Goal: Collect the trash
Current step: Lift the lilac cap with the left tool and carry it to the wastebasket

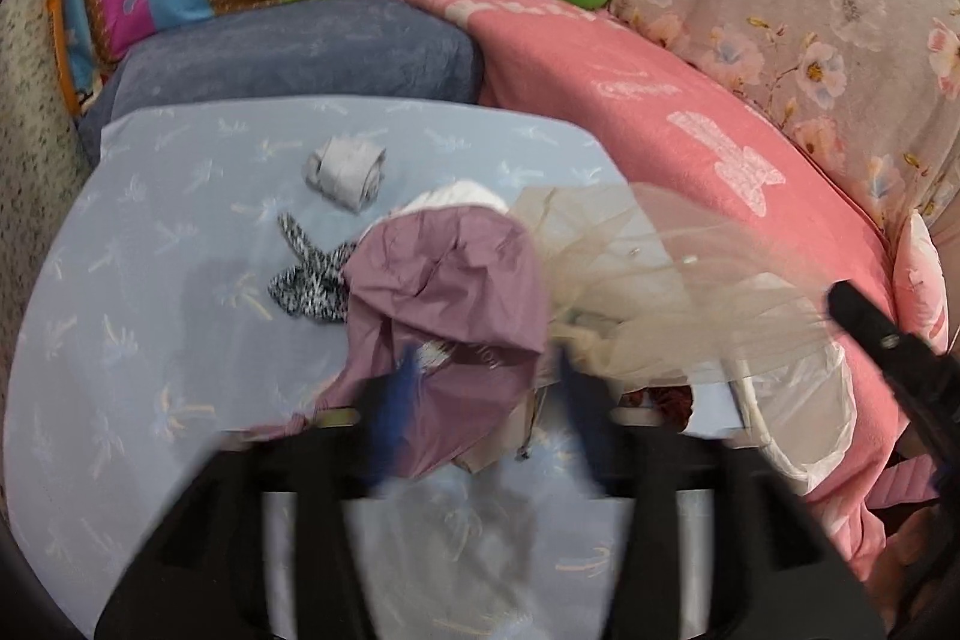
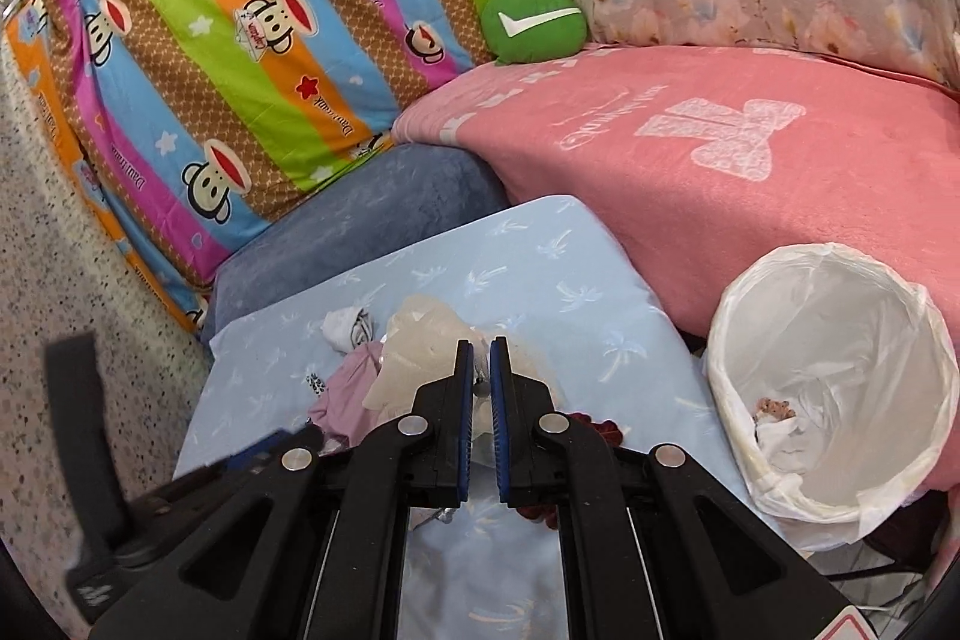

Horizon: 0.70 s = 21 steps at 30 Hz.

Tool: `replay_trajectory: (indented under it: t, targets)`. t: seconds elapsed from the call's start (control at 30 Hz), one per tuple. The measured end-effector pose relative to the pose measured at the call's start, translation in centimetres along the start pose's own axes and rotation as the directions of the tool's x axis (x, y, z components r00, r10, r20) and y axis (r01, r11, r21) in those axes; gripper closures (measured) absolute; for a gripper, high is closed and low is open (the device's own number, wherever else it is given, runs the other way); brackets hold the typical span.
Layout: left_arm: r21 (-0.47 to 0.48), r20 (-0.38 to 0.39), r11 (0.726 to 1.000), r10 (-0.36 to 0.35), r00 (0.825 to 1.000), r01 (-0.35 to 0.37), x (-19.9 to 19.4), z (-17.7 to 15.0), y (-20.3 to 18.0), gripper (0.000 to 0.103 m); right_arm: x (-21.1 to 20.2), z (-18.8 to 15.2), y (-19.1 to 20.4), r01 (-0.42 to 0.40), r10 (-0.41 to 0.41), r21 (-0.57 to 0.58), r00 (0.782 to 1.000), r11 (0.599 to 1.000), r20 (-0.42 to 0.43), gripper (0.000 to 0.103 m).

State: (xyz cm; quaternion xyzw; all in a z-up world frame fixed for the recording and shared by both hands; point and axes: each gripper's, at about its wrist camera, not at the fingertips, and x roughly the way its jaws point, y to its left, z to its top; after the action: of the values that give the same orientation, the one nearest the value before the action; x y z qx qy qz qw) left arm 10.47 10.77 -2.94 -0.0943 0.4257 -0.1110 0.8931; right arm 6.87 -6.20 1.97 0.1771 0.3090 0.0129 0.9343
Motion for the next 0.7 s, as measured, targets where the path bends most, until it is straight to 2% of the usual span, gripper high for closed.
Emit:
replay_trajectory:
  t: [0.03, 0.07, 0.23, 0.27, 0.3, 0.37, 0.4, 0.47, 0.53, 0.7]
  targets:
    - [-0.014, 0.01, 1.0, 0.001, 1.0, -0.001, 0.2, -0.3, 0.3, 0.022, -0.1, 0.0, -0.1, 0.001, -0.001, 0.003, 1.0, 1.0, 0.002, 0.097]
    - [-0.022, 0.015, 1.0, 0.004, 1.0, -0.004, 0.2, -0.6, 0.4, 0.021, -0.1, -0.1, -0.2, 0.005, -0.005, 0.006, 1.0, 1.0, 0.004, 0.097]
    - [-0.026, -0.029, 1.0, 0.016, 0.999, -0.017, 2.5, -0.9, 0.6, 0.021, 0.1, -0.6, -0.7, 0.002, -0.002, 0.02, 1.0, 1.0, -0.006, 0.097]
    - [-0.028, -0.035, 0.999, 0.017, 0.999, -0.018, 2.8, -1.0, 0.6, 0.025, 0.2, -0.7, -0.7, 0.002, -0.002, 0.021, 1.0, 1.0, -0.008, 0.097]
    - [-0.031, -0.039, 0.999, 0.02, 0.999, -0.021, 3.1, -0.9, 0.6, 0.03, 0.3, -0.8, -0.8, 0.001, -0.001, 0.024, 1.0, 1.0, -0.011, 0.097]
    - [-0.037, -0.054, 0.999, 0.006, 0.999, -0.008, 3.4, -0.9, 0.6, 0.051, 0.3, -0.8, -0.9, 0.002, -0.001, 0.026, 1.0, 1.0, -0.012, 0.097]
    - [-0.041, -0.063, 0.999, -0.002, 0.998, -0.001, 3.5, -0.8, 0.7, 0.057, 0.3, -0.8, -0.9, 0.0, 0.0, 0.027, 1.0, 1.0, -0.011, 0.097]
    - [-0.042, -0.077, 0.999, -0.008, 0.997, 0.005, 3.5, -0.7, 0.7, 0.084, 0.0, -0.6, -0.9, -0.003, 0.003, 0.026, 1.0, 1.0, -0.004, 0.097]
    - [-0.042, -0.074, 0.999, -0.003, 0.997, 0.0, 3.0, -0.7, 0.8, 0.096, -0.4, -0.3, -0.9, -0.009, 0.009, 0.026, 1.0, 1.0, 0.006, 0.097]
    - [-0.027, -0.02, 1.0, -0.011, 1.0, 0.01, 0.4, 0.3, -0.2, 0.102, -2.3, 1.1, -0.8, -0.024, 0.023, 0.023, 0.999, 0.999, 0.046, 0.097]
